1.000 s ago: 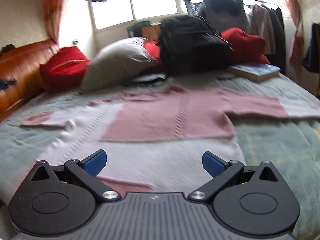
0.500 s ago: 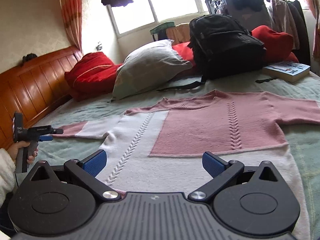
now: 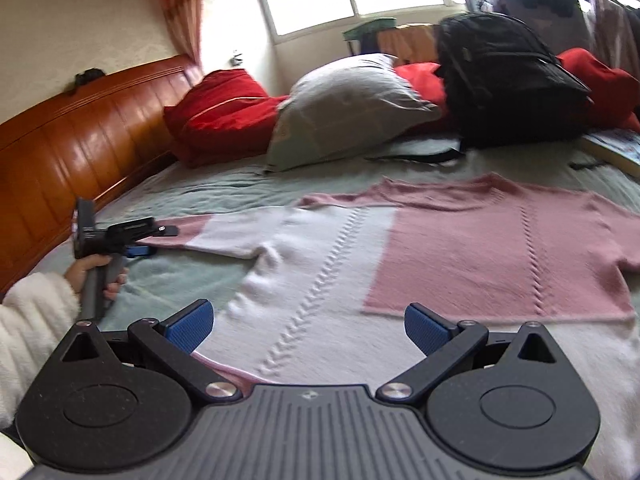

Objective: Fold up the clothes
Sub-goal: 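Move the left gripper over the pink sleeve cuff beside the sweater, then close the left gripper on the pink sleeve cuff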

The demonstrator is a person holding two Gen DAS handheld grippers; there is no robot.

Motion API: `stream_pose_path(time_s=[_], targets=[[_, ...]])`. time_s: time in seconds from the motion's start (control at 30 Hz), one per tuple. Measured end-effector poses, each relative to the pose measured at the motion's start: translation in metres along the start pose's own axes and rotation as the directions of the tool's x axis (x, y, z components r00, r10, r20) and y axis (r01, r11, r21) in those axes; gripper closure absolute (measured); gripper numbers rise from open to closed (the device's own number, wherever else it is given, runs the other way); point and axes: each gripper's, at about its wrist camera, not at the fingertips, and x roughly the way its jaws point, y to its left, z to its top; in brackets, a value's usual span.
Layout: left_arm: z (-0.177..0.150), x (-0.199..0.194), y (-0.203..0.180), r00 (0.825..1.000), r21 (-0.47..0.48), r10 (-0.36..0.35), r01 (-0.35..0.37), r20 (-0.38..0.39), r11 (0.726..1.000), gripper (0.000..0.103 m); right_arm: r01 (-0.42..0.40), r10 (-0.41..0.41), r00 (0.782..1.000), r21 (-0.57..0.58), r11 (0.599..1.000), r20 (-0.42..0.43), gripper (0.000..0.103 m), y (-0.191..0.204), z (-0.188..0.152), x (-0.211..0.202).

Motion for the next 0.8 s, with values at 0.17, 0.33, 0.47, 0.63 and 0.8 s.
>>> stream_pose_path(time_s=[0.17,0.33,0.47,0.63,0.8], targets=[[0.007,0.008,0.011,0.999,-0.065,-0.038,0.039,0.023,0.997,0.001,-0.025,0.026,1.0,-0.042,0.999,0.009,0.0,0.015,0.004,0.004],[0.017,0.022,0.017,0.998,-0.124,-0.048,0.053,0.041,0.991,0.001,-0.02,0.02,1.0,-0.055,0.998,-0.003,0.0,0.017,0.001,0.005],[0.026,0.034,0.016,0.998,-0.122,-0.037,0.043,0.052,0.992,0.001,0.006,-0.007,1.0,-0.04,0.999,-0.011,0.0,0.013,0.0,0.008],[0.034,0.046,0.019,0.997,-0.172,-0.027,0.04,0.075,0.984,0.001,0.016,-0.017,1.0,-0.036,0.999,-0.012,0.0,0.009,-0.002,0.006],[0.039,0.041,0.016,0.992,-0.189,-0.079,0.096,0.095,0.977,0.001,0.019,-0.019,1.0,-0.025,0.999,-0.009,0.0,0.007,-0.003,0.008]])
